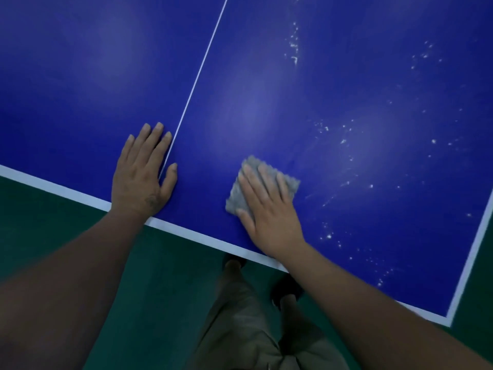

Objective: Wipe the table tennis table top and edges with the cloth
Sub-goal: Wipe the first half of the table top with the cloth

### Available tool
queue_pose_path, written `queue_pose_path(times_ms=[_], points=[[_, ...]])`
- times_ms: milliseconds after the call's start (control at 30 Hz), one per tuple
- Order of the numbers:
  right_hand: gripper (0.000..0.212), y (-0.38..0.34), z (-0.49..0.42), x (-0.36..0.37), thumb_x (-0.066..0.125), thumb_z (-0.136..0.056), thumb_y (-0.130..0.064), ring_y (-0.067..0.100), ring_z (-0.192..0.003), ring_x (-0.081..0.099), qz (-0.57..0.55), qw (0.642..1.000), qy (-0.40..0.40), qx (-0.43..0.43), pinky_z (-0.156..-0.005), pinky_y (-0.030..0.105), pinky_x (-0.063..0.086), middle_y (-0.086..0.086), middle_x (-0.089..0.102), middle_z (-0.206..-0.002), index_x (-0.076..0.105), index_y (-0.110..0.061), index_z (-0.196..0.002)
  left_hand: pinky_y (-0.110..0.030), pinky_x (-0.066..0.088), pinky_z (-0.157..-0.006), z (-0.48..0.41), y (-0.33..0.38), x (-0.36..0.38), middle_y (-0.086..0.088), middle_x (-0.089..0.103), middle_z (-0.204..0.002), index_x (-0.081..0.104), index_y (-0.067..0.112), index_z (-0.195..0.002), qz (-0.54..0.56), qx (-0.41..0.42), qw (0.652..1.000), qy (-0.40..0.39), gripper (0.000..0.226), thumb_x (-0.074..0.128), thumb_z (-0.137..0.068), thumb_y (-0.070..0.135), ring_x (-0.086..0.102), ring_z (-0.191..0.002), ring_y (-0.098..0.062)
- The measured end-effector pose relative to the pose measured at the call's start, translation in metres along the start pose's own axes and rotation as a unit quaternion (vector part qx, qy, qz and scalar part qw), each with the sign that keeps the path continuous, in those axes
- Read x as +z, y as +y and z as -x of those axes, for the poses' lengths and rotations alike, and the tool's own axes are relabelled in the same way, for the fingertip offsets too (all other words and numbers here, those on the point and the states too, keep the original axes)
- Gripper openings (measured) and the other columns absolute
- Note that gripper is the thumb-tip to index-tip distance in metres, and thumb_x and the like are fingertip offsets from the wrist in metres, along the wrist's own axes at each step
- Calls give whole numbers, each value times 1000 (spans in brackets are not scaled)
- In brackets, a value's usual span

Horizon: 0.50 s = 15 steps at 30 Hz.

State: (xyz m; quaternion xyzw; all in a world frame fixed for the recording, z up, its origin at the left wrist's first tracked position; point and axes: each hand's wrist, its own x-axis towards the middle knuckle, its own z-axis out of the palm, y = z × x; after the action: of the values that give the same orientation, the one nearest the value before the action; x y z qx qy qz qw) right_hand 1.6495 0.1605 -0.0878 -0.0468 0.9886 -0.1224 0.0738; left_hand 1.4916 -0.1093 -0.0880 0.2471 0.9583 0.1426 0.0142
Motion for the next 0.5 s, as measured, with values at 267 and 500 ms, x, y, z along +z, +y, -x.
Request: queue_pose_path(times_ms=[267,500], points=[[68,80,-33,-18,49,-110,-49,25,-165,16,30,987,-9,-157,-131,57,19,1,23,-177,31,-17,-168,-50,15,-135,14,88,15,-10,33,-175,42,6,-162,38,-203,978,27,54,44,-114,30,20,-166,-27],[65,141,-136,-49,37,-113,-48,25,-165,14,46,998,25,-45,-134,50,7,0,20,-177,26,-17,-169,-51,8,-136,41,189,64,-6,15,-181,23,12,-171,-9,-335,941,52,65,36,-115,42,7,-168,-25]])
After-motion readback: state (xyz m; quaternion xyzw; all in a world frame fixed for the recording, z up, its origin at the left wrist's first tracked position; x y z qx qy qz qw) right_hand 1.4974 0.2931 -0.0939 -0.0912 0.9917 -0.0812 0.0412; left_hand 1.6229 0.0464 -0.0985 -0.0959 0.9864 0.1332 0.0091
